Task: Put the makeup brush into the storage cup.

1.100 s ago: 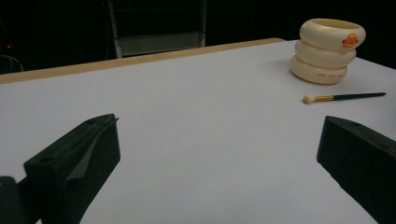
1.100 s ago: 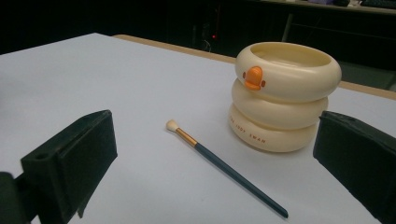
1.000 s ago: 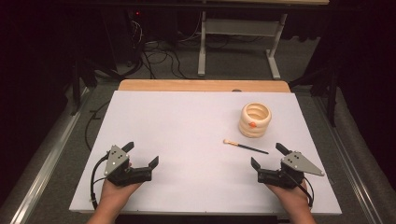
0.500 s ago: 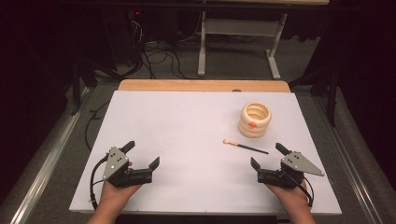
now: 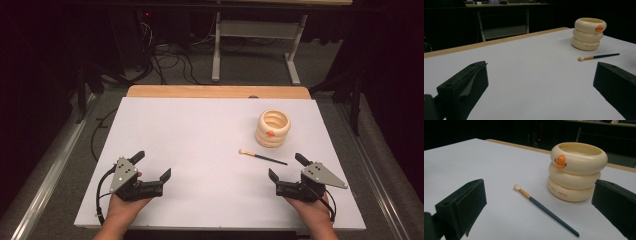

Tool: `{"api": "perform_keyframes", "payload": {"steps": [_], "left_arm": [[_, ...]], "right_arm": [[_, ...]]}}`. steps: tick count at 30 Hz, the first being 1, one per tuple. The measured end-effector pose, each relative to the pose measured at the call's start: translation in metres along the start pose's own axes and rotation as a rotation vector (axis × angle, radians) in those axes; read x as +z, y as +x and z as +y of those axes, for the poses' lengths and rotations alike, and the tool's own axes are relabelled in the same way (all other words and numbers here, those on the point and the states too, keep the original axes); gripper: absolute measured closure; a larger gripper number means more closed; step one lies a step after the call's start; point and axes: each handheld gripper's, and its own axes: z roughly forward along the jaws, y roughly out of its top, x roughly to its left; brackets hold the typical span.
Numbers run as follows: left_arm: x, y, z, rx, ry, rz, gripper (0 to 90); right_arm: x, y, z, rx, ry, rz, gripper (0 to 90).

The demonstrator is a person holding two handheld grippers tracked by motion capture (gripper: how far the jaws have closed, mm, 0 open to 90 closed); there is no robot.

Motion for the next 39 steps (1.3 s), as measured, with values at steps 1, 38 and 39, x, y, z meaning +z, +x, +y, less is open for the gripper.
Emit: {"api": "perform_keyframes", "payload": {"steps": [1,38,39], "left_arm": [[0.0001,0.0001,0.0000,0.002,0.000,0.001,0.5],[0.0026,0.0012,-0.0026,0.007,0.028,-0.003,2.1],[0.0027,0.0013,-0.0027,0.008,0.030,-0.004,2.1]], "right_arm": [[0.0000,0.0000,0.0000,-0.002,0.000,0.001,1.0],[0.0059,-0.0079,-0.0058,0.025,0.129,-0.055,1.2],[0.0060,-0.0088,-0.0060,0.016,0.132,-0.059,1.2]]}}
